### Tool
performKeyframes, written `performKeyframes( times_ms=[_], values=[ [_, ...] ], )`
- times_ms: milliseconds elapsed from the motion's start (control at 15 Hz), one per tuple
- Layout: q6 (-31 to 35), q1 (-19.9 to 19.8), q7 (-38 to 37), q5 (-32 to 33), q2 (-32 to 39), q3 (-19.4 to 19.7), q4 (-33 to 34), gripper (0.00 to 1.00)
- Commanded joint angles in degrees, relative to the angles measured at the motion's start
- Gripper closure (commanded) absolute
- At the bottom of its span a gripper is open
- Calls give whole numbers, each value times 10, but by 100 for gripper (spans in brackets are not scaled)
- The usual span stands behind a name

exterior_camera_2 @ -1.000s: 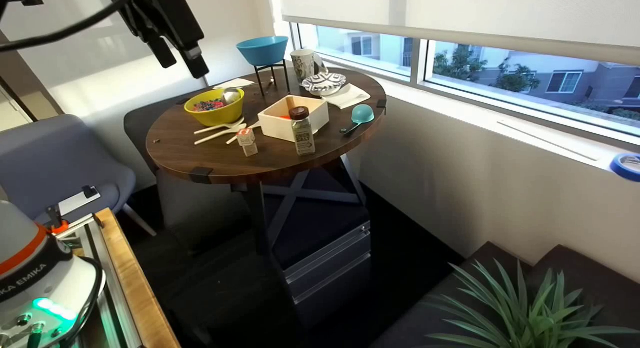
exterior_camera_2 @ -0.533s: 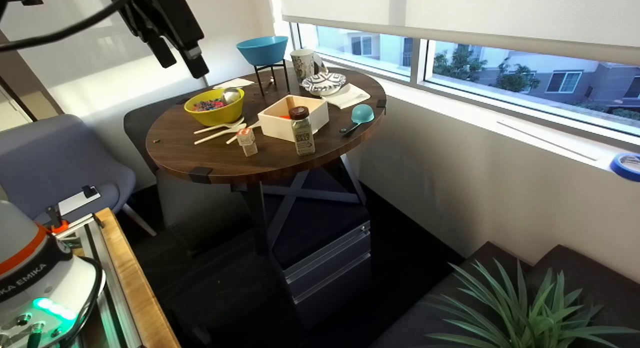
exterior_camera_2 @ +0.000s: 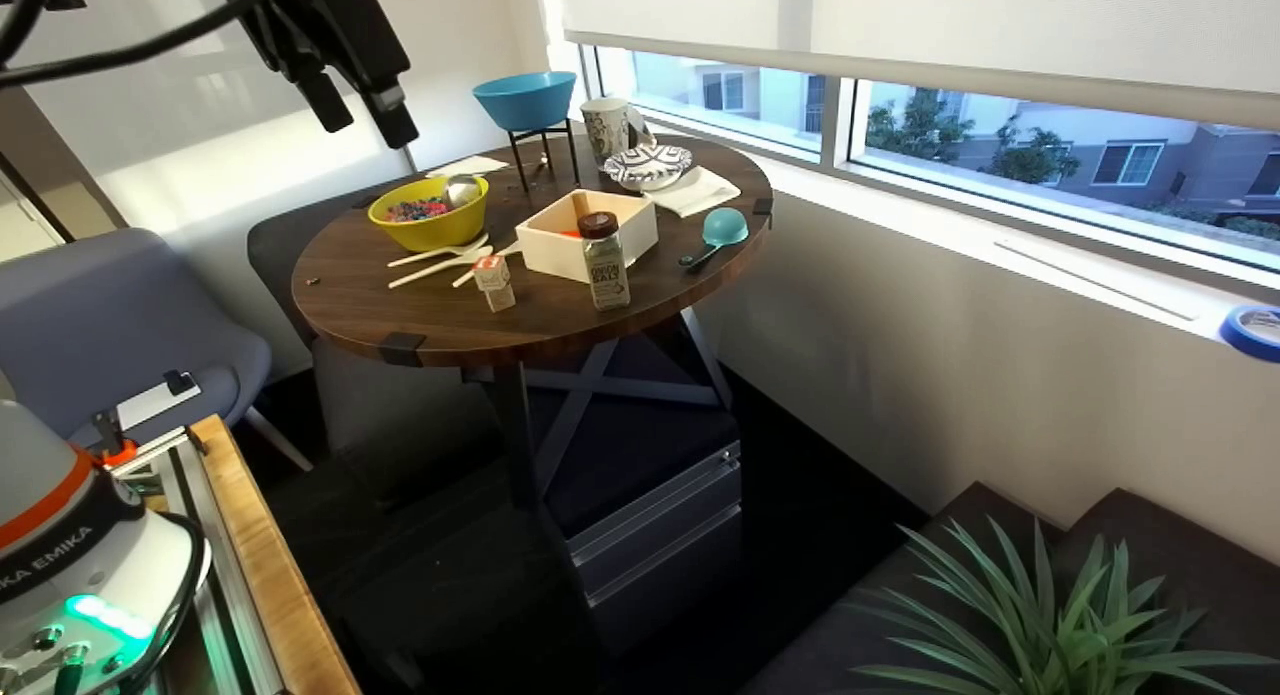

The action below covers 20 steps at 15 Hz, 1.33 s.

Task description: Slide the yellow bowl forward on the table

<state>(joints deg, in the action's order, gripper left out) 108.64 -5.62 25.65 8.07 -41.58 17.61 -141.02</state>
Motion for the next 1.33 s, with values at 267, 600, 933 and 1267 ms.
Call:
performKeyframes(
  times_ms=[267,600,933,1267],
  values=[
    [22,73,-100,-18,107,-136,16,0],
    [61,129,-83,-31,239,-182,89,0],
    [94,139,-69,-87,349,-194,170,0],
    [119,129,-65,-84,377,-205,183,0]
  ],
)
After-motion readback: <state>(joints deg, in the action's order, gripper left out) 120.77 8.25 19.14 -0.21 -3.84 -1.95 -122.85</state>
